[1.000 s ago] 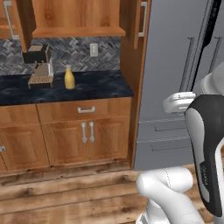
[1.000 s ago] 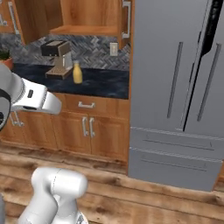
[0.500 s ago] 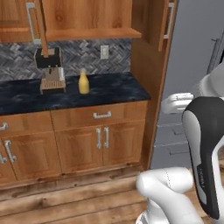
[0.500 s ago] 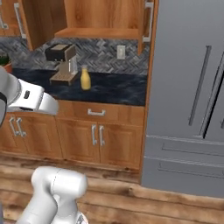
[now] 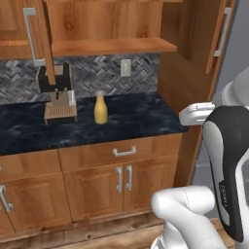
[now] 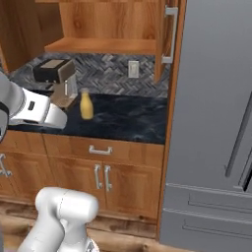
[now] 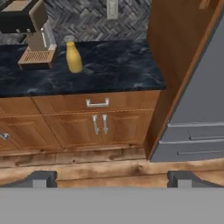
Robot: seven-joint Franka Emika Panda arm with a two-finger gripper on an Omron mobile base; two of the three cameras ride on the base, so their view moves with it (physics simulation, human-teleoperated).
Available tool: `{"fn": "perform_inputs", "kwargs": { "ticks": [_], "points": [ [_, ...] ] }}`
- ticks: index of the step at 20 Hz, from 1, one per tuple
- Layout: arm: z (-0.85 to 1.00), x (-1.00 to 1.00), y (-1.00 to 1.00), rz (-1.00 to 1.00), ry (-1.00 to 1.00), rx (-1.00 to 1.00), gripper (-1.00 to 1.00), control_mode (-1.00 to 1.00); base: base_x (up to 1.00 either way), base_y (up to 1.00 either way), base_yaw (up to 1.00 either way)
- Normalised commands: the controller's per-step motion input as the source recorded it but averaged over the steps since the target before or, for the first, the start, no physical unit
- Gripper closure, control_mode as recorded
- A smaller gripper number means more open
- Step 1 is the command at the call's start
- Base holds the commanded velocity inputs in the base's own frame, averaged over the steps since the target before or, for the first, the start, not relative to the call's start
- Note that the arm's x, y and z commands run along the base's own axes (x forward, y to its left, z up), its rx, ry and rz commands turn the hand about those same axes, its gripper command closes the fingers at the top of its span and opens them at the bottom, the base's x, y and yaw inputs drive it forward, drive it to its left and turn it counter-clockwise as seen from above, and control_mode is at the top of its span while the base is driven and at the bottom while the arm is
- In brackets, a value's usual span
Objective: There is a tray on the dining counter. Grab the cup, mug, and pitcher and place them on the tray. The pitcher may be placed next to the tray if it cannot fit the tray.
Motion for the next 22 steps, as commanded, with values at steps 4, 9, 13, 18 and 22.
{"fn": "perform_inputs", "kwargs": {
  "ticks": [4,9,13,18,22],
  "points": [
    [0.0,0.0,0.0,0.0,0.0,0.0,-1.0,1.0,0.65,0.14,0.0],
    [0.0,0.0,0.0,0.0,0.0,0.0,-1.0,1.0,0.45,0.26,0.0],
    [0.0,0.0,0.0,0.0,0.0,0.0,-1.0,1.0,0.54,0.27,0.03],
    [0.0,0.0,0.0,0.0,0.0,0.0,-1.0,1.0,0.41,0.36,0.04],
    [0.0,0.0,0.0,0.0,0.0,0.0,-1.0,1.0,0.29,0.44,0.06]
  ]
}}
